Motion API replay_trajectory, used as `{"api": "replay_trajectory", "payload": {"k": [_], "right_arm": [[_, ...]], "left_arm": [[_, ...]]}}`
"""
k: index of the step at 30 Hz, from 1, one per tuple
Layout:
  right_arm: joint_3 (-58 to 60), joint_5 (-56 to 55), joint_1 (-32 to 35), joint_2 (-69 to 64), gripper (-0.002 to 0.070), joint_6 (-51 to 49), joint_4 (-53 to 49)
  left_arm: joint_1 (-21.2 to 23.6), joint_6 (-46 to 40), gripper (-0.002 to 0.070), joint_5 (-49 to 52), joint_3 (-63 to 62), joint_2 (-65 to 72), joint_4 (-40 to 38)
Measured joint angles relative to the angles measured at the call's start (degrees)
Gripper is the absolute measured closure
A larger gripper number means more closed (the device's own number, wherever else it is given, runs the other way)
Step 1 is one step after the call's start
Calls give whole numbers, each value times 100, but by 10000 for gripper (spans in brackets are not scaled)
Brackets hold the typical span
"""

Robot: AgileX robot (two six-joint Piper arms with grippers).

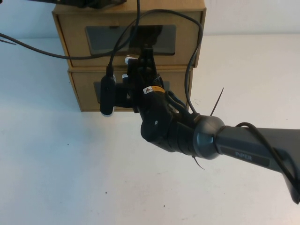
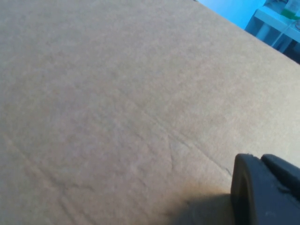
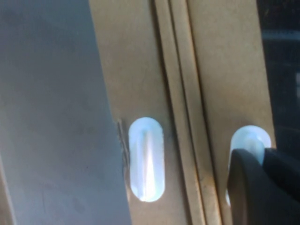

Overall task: Open the shoe box
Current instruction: 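Pull the top drawer of the cardboard box fully open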

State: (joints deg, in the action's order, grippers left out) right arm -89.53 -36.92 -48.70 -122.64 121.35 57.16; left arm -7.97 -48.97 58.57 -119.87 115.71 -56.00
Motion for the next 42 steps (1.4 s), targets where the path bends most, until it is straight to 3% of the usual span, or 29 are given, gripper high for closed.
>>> {"api": "replay_trajectory", "payload": {"k": [18,42], "right_arm": [[-10,-102,-87,-18,671,353,270],[228,-238,-741,595,672,2279,2634]], "left_arm": [[9,0,677,13,-21,221,-435],[-1,353,678,-28,-24,221,-180]]}}
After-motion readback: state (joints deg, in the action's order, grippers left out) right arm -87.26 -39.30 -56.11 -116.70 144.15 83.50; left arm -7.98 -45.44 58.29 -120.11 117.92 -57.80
